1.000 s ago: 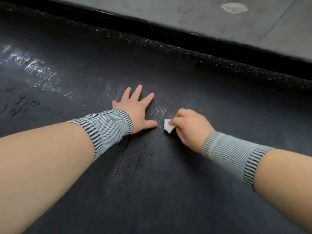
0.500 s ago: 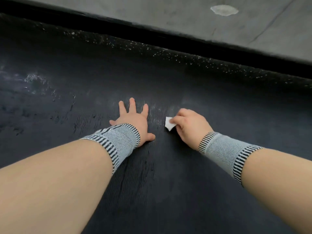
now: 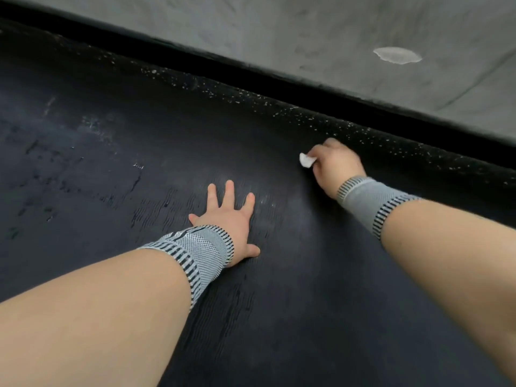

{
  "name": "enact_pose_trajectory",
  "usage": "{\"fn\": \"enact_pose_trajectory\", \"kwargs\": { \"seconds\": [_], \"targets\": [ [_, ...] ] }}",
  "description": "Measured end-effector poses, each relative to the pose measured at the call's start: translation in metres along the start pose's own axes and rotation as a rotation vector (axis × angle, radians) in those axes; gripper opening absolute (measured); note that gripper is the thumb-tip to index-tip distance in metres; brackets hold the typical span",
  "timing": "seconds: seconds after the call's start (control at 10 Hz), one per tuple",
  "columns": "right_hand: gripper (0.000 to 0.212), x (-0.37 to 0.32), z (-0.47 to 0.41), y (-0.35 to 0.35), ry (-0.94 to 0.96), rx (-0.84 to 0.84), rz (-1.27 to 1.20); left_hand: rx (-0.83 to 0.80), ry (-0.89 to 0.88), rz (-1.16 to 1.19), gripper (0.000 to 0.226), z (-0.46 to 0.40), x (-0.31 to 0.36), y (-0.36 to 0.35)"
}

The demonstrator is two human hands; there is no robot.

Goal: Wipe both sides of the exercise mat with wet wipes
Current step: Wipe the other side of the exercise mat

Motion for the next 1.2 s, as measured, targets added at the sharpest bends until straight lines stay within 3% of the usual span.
{"fn": "enact_pose_trajectory", "kwargs": {
  "seconds": [0.2,0.4,0.6,0.7,0.9,1.1,1.2],
  "targets": [
    [0.029,0.019,-0.042,-0.005,-0.159,-0.005,0.01,-0.018,0.021,-0.016,0.11,-0.001,-0.001,0.0],
    [0.028,0.004,-0.006,-0.009,0.065,0.044,-0.044,-0.013,0.027,-0.013,0.11,-0.001,0.0,0.0],
    [0.029,0.018,-0.069,-0.006,-0.178,-0.062,0.072,-0.011,0.024,-0.025,0.111,-0.002,-0.001,-0.001],
    [0.03,0.006,-0.055,-0.004,-0.154,-0.057,0.016,-0.01,0.025,-0.019,0.111,-0.003,-0.002,-0.001],
    [0.027,-0.025,0.011,-0.004,0.272,-0.003,-0.087,-0.002,0.024,-0.021,0.111,-0.002,-0.002,-0.001],
    [0.026,-0.002,-0.065,-0.008,-0.025,0.008,0.025,-0.004,0.036,-0.036,0.111,-0.002,-0.001,-0.001],
    [0.029,-0.003,-0.066,-0.011,-0.082,-0.001,-0.018,-0.005,0.038,-0.038,0.111,-0.002,-0.001,0.0]
  ]
}}
Point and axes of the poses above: each hand's wrist, its own z-axis away from the middle knuckle, its own y-axis out of the back of the hand, x = y × z, the point moved 6 cm from there along -z, towards the middle knuckle, and after that the axes turned 12 degrees about z, right-handed, at the moved point
